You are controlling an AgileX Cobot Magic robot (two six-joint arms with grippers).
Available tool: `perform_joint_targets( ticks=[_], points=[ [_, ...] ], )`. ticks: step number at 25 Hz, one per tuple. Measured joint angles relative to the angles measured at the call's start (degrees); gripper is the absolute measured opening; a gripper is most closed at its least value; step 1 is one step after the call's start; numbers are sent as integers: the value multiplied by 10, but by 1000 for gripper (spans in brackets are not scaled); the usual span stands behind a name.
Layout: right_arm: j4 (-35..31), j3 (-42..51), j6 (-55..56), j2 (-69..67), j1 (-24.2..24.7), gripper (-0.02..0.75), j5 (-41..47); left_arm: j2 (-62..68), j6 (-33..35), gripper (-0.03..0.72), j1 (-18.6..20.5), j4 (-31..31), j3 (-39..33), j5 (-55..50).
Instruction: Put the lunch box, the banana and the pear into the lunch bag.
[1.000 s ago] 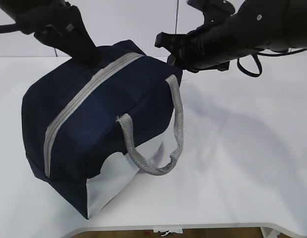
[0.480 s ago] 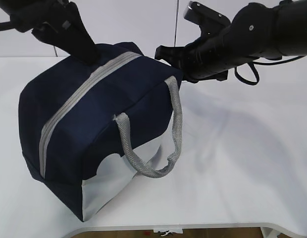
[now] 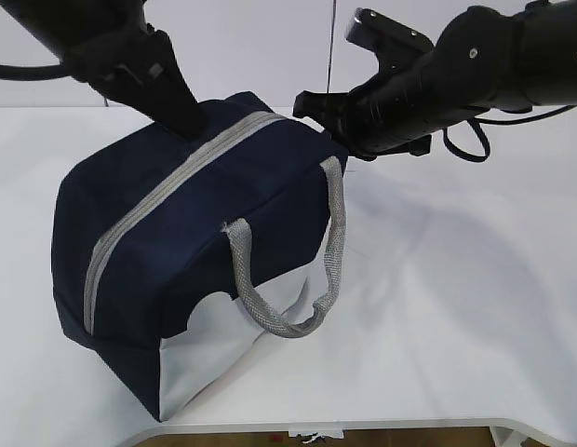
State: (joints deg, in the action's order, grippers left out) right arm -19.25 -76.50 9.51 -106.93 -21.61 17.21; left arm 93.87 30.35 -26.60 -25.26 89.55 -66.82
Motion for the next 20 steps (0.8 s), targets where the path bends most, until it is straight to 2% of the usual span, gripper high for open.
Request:
perform_joint_targets(
  ticks=[4,9,12,16,20],
  points=[
    [0,0,0,0,0,98,4,11,0,-6,0,-3,0,5],
    [-9,0,0,0,0,310,4,21,1,-6,0,-4,0,9],
    [-9,-1,0,0,0,402,5,29,1,-4,0,-4,0,11],
    [40,-1,0,6,0,427,22,38,1,22,0,-7,1,19],
    [104,-6,0,30,0,433,46,40,1,98,0,-7,1,34]
  ],
)
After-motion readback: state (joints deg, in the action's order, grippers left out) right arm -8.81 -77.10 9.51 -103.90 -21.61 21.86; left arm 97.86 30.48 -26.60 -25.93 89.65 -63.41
